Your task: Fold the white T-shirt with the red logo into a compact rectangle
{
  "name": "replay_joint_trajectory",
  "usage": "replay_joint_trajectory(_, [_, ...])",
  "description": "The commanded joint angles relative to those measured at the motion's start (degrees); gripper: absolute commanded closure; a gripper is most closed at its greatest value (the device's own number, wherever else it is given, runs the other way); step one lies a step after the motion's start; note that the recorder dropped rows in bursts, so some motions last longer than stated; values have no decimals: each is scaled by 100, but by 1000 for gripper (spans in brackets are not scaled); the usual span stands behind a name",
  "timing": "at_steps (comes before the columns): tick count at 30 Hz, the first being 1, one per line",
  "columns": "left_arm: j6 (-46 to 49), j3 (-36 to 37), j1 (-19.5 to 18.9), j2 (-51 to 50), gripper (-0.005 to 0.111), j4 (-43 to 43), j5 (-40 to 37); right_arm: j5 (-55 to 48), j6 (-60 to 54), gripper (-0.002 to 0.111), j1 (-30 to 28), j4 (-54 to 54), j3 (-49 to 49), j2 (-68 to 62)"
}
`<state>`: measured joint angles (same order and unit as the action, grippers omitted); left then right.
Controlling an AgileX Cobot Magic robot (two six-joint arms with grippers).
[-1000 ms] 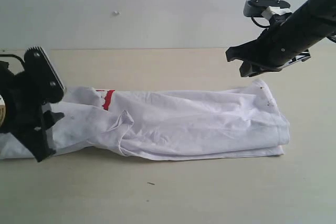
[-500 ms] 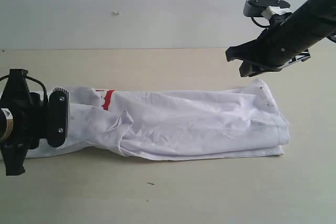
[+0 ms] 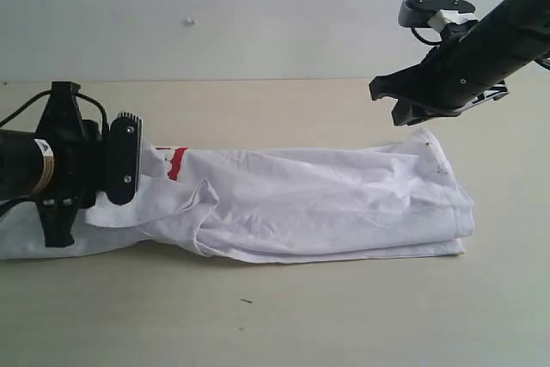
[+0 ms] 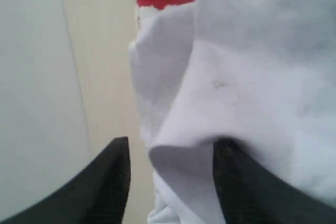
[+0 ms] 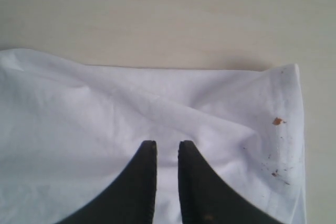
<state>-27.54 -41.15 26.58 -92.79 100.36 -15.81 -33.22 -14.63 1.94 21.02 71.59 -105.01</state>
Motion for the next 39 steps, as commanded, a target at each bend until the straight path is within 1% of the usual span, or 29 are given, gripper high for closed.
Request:
replay_joint_trajectory(1, [-1192,-314,-159,3,57,-42,-313,42,-51,91,3,-36,37,25])
replay_joint_trajectory(3, [-1688,-405,-457,3,57,-42,-313,42,-51,91,3,-36,37,25])
replay_joint_trajectory(6, [-2282,-431,-972,3,57,-42,-50,30,-51,91,3,-36,37,25])
replay_joint_trajectory(8, [-2607,-431,-1211,3,57,-42,48,30,-51,91,3,-36,37,25])
replay_joint_trajectory(9, [-2749,-474,-1274,16,58,-42,61,30,-51,91,3,-36,37,25])
replay_joint_trajectory(12, [-3615,-662,-1393,16,58,-42,5,30,-51,91,3,-36,37,25])
replay_joint_trajectory(15, [-4293,-804,-1403,89,58,-42,-4,30,-51,91,3,-36,37,25])
replay_joint_trajectory(16, [-4403,-818,-1390,160,60,-42,116,30,-51,91,3,-36,37,25])
replay_joint_trajectory(17, [-4458,-818,-1380,233,62,-55,279,30,-51,91,3,-36,37,25])
replay_joint_trajectory(20, [-4612,-818,-1380,567,80,-362,1285,42,-59,91,3,-36,37,25])
replay_joint_trajectory(22, [-4612,-818,-1380,767,93,-351,2395,42,-59,91,3,-36,37,25])
replay_joint_trajectory(23, [-4625,-818,-1380,819,97,-254,2918,27,-59,91,3,-36,37,25])
replay_joint_trajectory(24, [-4730,-803,-1380,837,99,-135,3352,16,-59,91,3,-36,37,25])
replay_joint_trajectory(25, [-4897,-762,-1380,837,97,-42,3686,1,-59,91,3,-36,37,25])
replay_joint_trajectory(26, [-4960,-698,-1380,822,93,-42,3841,-8,-59,91,3,-36,37,25])
replay_joint_trajectory(27, [-4960,-580,-1380,797,86,-42,3936,-13,-59,91,3,-36,37,25])
replay_joint_trajectory(29, [-4742,-348,-1329,745,65,-42,3871,-54,-59,91,3,-36,37,25])
replay_joint_trajectory(30, [-4516,-223,-1249,730,52,-42,3733,-83,-59,91,3,-36,37,25])
replay_joint_trajectory(31, [-4270,-102,-1129,719,41,-42,3515,-114,-59,91,3,-36,37,25])
replay_joint_trajectory(32, [-4074,21,-1002,714,38,-42,3224,-123,-59,91,3,-24,37,25])
replay_joint_trajectory(33, [-3782,141,-805,704,39,-42,2860,-127,-59,91,3,-24,37,25])
replay_joint_trajectory(37, [-2741,485,152,543,53,-42,1485,-81,-59,91,3,-24,37,25])
replay_joint_trajectory(39, [-2624,563,489,398,52,-42,1022,-68,-59,91,3,-24,37,25])
